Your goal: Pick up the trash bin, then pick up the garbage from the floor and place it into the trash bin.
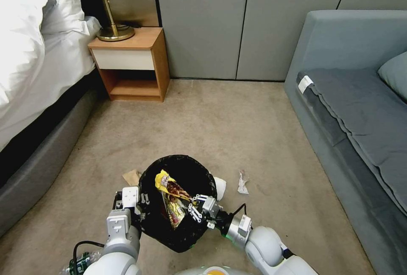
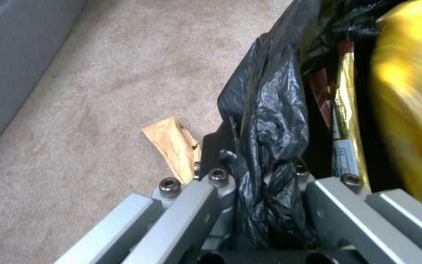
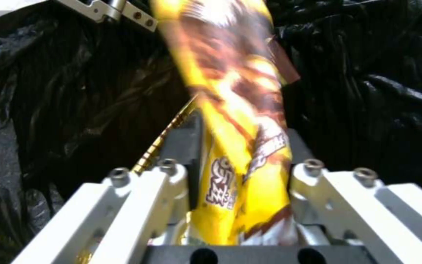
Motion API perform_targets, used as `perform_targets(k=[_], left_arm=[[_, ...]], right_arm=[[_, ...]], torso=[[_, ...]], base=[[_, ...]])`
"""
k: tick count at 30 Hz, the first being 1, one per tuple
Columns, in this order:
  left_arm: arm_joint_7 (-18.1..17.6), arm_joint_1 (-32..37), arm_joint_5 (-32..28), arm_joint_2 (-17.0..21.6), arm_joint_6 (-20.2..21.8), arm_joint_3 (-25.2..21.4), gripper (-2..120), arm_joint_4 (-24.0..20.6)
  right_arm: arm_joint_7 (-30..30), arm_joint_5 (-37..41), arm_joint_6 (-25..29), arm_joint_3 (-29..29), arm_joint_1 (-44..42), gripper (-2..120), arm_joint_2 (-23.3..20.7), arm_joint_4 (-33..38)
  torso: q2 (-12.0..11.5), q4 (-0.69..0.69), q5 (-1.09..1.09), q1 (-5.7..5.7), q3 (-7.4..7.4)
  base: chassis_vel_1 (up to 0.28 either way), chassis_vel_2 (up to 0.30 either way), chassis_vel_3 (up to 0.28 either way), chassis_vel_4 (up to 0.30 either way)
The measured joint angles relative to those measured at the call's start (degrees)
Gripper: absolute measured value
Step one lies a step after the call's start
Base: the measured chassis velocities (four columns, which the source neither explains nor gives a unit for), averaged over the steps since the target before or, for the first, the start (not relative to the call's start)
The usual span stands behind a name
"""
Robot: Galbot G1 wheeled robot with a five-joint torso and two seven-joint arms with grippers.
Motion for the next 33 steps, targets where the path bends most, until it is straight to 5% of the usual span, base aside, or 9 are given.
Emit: perform_targets(k=[19,33], left_arm=[[0.1,0.0,-0.4,0.4,0.1,-0.2,3,-0.4],[0.0,-0.1,-0.3,0.8,0.6,-0.9,3,0.2]], right_arm=[[-0.2,-0.2,0.0,1.6,-0.8,98,-0.6,2.0],[1.5,2.6,0.0,7.3,-4.3,100,-6.4,16.8]], torso=[[0.0,0.00,0.01,0.00,0.00],[0.0,0.00,0.00,0.00,0.00]], base=[[0.000,0.000,0.000,0.000],[0.000,0.000,0.000,0.000]])
